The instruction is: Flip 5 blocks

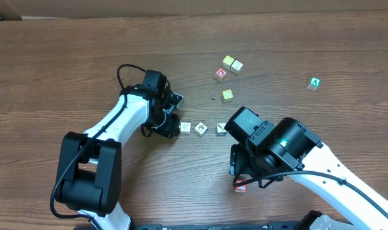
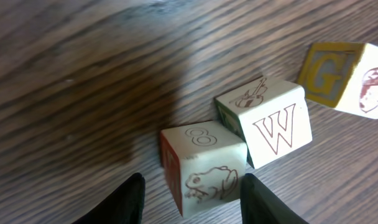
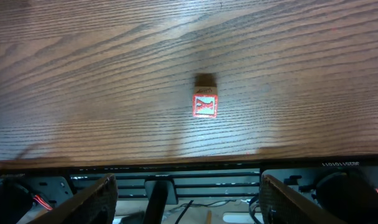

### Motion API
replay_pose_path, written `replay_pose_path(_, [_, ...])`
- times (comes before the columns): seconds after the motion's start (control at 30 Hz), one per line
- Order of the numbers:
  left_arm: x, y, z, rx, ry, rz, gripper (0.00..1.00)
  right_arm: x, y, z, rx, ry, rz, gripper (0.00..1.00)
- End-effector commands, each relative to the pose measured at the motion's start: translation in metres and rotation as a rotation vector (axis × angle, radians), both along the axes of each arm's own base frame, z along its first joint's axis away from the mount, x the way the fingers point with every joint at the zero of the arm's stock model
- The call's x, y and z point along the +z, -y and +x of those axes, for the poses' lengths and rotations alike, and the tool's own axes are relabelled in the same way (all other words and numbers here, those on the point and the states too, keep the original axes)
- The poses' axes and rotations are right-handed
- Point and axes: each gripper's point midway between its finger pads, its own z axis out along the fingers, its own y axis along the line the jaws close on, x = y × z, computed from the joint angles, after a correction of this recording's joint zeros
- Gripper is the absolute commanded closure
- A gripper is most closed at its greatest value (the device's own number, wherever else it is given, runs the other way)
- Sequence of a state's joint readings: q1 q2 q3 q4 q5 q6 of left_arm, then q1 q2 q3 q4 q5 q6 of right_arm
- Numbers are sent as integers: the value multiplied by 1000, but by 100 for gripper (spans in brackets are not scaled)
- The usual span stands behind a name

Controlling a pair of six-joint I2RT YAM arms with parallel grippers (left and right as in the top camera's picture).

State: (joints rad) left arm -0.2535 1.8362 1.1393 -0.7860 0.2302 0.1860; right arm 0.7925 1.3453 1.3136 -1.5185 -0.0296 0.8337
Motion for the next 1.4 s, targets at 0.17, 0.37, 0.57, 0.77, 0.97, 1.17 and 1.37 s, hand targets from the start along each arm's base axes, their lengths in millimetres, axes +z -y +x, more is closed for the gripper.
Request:
replay_pose_path(0.17, [-19,-6,-4,16,-47,32,63,13,-4,4,1,38,42,26])
replay_pose_path(0.37, [-15,-7,3,60,-38,38,78,13,-6,6,1,47,51,26])
replay_pose_path(0.57, [6,-5,18,129,-29,46,84,13,-6,6,1,47,50,26])
replay_pose_path(0.77, [61,-1,33,203,-14,33,96,13,-6,6,2,47,50,26])
replay_pose_path(0.97, [99,-2,2,257,-14,37,95,13,-2,6,-6,51,31,26])
replay_pose_path(1.17, [91,7,-56,280,-28,53,96,12,13,16,-67,84,-22,26])
replay_pose_path(1.37, [68,36,-123,268,-73,51,96,12,36,38,-158,95,-27,27])
